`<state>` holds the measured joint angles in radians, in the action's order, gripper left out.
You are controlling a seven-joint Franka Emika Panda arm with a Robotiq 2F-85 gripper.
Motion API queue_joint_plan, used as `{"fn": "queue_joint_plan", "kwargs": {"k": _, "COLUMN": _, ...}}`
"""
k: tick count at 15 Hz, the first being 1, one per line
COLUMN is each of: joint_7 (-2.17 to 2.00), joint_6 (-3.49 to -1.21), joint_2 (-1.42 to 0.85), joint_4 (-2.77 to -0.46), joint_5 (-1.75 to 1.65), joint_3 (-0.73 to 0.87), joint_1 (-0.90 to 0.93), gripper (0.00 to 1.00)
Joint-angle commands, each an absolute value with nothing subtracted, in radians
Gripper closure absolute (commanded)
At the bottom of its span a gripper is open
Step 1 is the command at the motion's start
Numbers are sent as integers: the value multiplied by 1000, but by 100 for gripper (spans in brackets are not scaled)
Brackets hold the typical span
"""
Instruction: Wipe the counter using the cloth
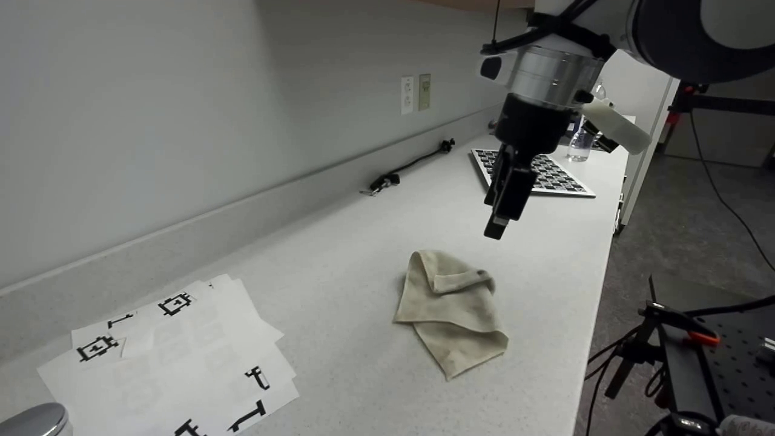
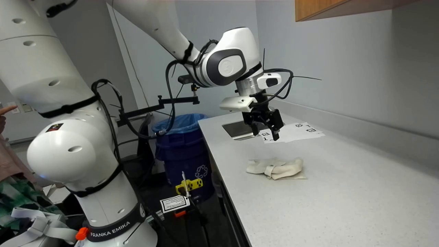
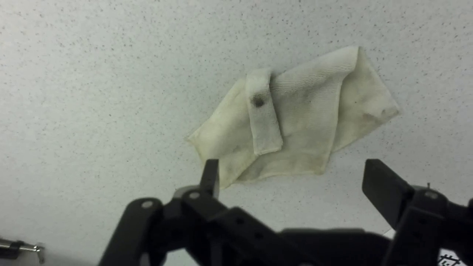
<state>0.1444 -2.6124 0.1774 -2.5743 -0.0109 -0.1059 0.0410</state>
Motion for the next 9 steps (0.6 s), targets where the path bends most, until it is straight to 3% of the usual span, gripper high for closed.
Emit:
{"fn": "queue_joint_plan", "kwargs": {"k": 1, "joint_7": 131, "joint_6": -2657, "joint_2": 246, "joint_4": -2644, "joint_5": -29, "joint_3": -94, "joint_1": 61, "gripper": 0}}
{"fn": "queue_joint_plan", "kwargs": {"k": 9, "joint_7": 138, "joint_6": -2643, "joint_2": 206, "joint_4": -2615, "joint_5": -20, "joint_3": -88, "joint_1": 63, "gripper": 0}}
